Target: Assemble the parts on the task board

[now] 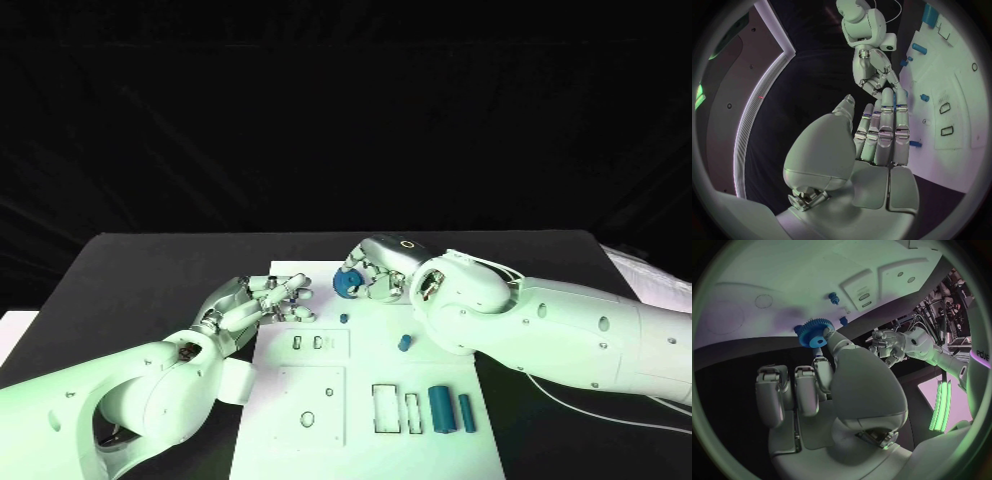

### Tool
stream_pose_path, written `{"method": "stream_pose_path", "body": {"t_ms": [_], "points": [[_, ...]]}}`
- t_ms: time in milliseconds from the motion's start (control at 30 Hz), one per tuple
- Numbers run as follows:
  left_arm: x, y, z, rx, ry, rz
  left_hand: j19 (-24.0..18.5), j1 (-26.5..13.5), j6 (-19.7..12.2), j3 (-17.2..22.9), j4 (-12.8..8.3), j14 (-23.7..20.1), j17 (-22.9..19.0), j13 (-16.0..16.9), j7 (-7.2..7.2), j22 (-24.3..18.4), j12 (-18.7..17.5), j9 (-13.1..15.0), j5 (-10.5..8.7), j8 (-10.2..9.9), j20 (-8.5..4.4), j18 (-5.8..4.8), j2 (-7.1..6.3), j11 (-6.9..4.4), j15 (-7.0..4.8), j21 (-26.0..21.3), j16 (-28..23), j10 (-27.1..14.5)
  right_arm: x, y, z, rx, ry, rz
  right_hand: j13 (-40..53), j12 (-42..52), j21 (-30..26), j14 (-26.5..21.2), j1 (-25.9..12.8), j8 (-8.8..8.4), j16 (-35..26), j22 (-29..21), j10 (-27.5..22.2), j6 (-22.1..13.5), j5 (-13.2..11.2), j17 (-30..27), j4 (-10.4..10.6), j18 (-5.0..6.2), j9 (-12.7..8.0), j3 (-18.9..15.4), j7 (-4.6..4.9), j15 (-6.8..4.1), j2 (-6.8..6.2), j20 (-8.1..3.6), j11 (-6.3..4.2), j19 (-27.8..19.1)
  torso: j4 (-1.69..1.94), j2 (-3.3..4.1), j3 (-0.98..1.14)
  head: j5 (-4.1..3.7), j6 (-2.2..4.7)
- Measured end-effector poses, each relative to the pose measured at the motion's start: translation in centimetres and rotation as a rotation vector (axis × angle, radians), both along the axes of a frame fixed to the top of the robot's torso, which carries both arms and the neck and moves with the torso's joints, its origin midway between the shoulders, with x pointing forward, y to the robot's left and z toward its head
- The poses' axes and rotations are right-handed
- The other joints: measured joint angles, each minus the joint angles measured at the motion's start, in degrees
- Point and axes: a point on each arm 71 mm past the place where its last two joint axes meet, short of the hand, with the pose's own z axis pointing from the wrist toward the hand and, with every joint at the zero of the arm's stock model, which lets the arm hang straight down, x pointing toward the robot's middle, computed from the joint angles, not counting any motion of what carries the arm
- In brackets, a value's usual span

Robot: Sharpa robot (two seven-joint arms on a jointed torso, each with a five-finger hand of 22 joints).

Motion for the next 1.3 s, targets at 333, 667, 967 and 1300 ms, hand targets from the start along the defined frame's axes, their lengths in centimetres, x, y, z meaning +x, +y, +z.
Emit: {"method": "stream_pose_path", "body": {"t_ms": [333,667,967,1300], "points": [[0.0,-0.1,0.0,-0.001,0.0,-0.003,0.0,0.0,0.0,-0.2,-0.2,0.0,0.1,0.0,0.0,0.0,0.0,0.0,0.0,0.0,0.0,0.0,0.0,0.0,0.0,0.0,0.0,0.0,0.9,1.5,-1.1,-0.017,0.022,-0.01,-0.4,-0.6,0.0,0.0,-0.5,0.03,0.0,0.0,-0.1,0.4,0.0,0.0,0.0,0.0,0.0,0.3,-0.17,0.0,-0.46,0.0,-0.29,0.0,0.0,0.07,0.07,0.38,-0.17],[0.0,-0.1,0.0,-0.001,0.001,-0.003,0.0,0.0,0.0,-0.2,-0.2,0.0,0.1,0.0,0.0,0.0,0.0,0.0,0.0,0.0,0.0,0.0,0.0,0.0,0.0,0.0,0.0,0.0,1.6,2.3,-1.6,-0.037,0.023,-0.019,-1.1,-1.8,0.0,0.0,-1.0,0.03,0.0,0.0,-0.7,0.7,0.3,0.0,-0.1,0.0,0.0,0.8,-0.18,0.01,-0.97,0.01,-0.17,0.0,-0.05,0.08,0.09,0.56,-0.1],[0.0,-0.1,0.0,-0.001,0.002,-0.004,0.0,0.0,0.0,-0.2,-0.2,0.0,0.1,0.0,0.0,0.0,0.0,0.0,0.0,0.0,0.0,0.0,0.0,0.0,0.0,0.0,0.0,0.0,2.3,2.6,-2.0,-0.048,0.023,-0.027,-4.3,-6.1,-0.1,0.0,-2.6,-1.91,-0.5,0.0,-3.4,0.0,-0.5,0.0,0.1,0.0,0.0,1.7,0.53,0.12,-1.78,0.0,1.13,0.0,-0.14,0.07,0.12,0.64,-0.21],[0.0,-0.2,0.0,-0.001,0.006,-0.009,0.0,0.0,0.0,-0.2,-0.2,0.0,0.1,0.0,0.0,0.0,0.0,0.0,0.0,0.0,0.0,0.0,0.0,0.0,0.0,0.0,0.0,0.0,2.5,2.5,-2.3,-0.054,0.029,-0.03,-10.9,-14.5,-0.7,0.1,-4.0,-2.64,-0.9,0.0,-8.2,-7.0,-2.6,0.0,1.4,0.0,-1.1,0.9,2.03,1.38,-2.82,1.07,2.38,0.0,-0.11,0.07,0.11,0.62,-0.27]]}}
